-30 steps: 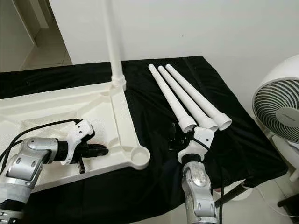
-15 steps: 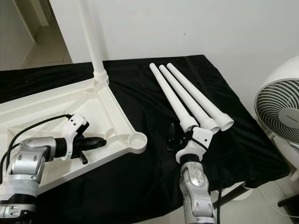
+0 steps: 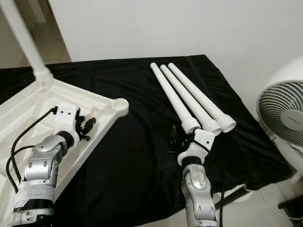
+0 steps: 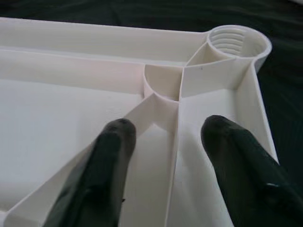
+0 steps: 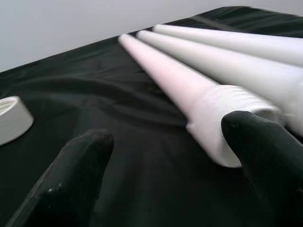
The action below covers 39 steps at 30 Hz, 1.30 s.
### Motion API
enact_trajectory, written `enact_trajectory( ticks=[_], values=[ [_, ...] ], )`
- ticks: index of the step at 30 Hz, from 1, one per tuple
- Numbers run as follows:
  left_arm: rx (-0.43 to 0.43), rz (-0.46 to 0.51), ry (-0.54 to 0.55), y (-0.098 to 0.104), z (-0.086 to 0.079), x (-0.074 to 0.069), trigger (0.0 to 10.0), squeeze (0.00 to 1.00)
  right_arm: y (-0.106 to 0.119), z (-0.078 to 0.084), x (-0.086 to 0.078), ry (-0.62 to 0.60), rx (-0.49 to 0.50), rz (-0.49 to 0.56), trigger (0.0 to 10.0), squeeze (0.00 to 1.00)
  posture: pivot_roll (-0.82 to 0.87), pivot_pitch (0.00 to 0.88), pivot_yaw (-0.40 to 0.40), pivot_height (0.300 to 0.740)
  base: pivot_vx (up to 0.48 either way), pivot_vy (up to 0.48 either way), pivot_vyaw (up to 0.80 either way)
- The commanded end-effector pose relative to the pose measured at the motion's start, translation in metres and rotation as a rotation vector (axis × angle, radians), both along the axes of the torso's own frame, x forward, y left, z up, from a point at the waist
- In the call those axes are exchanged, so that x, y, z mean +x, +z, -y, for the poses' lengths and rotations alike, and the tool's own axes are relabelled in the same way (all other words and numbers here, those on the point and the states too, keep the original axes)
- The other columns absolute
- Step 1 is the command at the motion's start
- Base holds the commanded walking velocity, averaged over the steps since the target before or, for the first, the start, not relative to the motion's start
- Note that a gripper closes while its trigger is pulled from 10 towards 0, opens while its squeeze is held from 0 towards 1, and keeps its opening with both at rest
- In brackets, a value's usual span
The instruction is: Building children table
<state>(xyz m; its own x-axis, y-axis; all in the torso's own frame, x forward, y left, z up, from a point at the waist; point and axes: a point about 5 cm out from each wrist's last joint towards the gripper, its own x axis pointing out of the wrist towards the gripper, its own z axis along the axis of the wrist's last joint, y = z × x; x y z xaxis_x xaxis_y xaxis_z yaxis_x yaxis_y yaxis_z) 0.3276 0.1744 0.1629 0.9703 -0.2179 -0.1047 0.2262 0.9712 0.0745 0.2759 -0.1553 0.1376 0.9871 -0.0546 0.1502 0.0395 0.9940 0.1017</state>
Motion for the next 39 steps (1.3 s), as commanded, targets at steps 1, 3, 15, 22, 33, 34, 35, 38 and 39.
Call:
enact_trajectory(
  ticks=[1,3,15,22,33,34,35,38,39],
  values=[
    [0.017,0.064,-0.096,0.013,0.002,-0.003,10.0,0.0,0.001,-0.001,0.002,0.016,-0.003,-0.003,10.0,0.0,-0.01,0.114,0.009,0.74,0.0,0.0,0.0],
    [0.025,0.082,-0.113,0.016,0.003,-0.004,10.0,0.0,0.001,-0.001,0.003,0.019,-0.005,-0.003,10.0,0.0,-0.01,0.113,0.006,0.74,0.0,0.0,0.0],
    [0.036,0.114,-0.128,0.019,0.012,-0.006,10.0,0.0,0.002,-0.006,0.005,0.04,-0.001,-0.001,10.0,0.0,0.0,0.112,0.0,0.74,0.0,0.0,0.0],
    [0.026,0.113,-0.148,0.019,0.013,-0.008,10.0,0.71,0.002,-0.005,0.005,0.04,-0.003,-0.003,10.0,0.0,0.0,0.113,0.004,0.74,0.0,0.0,0.0],
    [0.079,0.067,-0.24,0.012,0.023,-0.01,10.0,0.0,0.002,-0.006,0.006,0.037,-0.001,-0.001,10.0,0.0,0.0,0.11,0.01,0.74,0.0,0.0,0.0],
    [0.095,0.047,-0.263,0.009,0.027,-0.01,10.0,0.0,0.002,-0.006,0.006,0.036,-0.001,0.0,10.0,0.0,0.0,0.109,0.012,0.74,0.0,0.0,0.0],
    [0.095,0.047,-0.263,0.009,0.027,-0.01,10.0,0.0,0.002,-0.006,0.006,0.036,-0.001,0.0,10.0,0.0,0.0,0.109,0.012,0.74,0.0,0.0,0.0],
    [0.133,0.001,-0.306,0.002,0.032,-0.01,10.0,0.0,0.002,-0.006,0.005,0.033,0.0,0.001,10.0,0.0,0.0,0.114,0.019,0.74,0.0,0.0,0.0],
    [0.139,-0.024,-0.326,-0.002,0.034,-0.01,10.0,0.0,0.002,-0.005,0.005,0.029,0.0,0.002,10.0,0.0,0.0,0.114,0.024,0.74,0.0,0.0,0.0]
  ],
)
